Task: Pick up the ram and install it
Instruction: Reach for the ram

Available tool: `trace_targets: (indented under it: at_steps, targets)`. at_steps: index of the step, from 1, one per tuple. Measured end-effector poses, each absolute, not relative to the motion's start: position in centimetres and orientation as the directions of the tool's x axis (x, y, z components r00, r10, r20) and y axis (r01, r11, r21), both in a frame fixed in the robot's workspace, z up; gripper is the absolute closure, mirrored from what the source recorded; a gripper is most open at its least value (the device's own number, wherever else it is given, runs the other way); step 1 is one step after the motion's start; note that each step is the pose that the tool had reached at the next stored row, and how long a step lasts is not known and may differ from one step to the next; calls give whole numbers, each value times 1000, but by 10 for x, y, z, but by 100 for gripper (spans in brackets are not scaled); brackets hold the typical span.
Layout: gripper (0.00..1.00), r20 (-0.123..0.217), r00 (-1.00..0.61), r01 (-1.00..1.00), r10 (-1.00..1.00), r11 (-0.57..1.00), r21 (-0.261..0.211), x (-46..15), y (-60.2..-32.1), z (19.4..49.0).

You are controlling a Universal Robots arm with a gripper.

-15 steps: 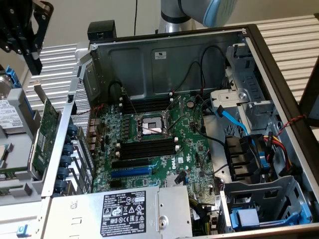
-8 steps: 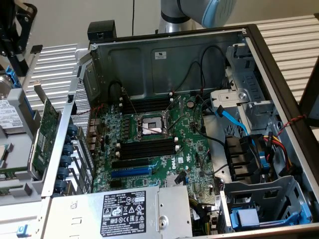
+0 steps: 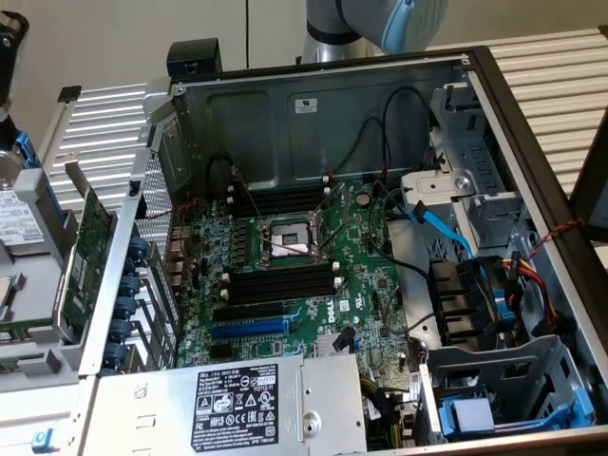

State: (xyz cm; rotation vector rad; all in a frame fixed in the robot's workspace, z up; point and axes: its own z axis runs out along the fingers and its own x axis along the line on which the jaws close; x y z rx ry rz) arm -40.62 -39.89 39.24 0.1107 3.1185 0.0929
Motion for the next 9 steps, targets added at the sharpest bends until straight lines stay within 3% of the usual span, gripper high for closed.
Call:
trace_targets:
  at_steps: [9]
  targets:
    - [90, -15, -997, 70, 71, 996, 61, -441, -399, 392]
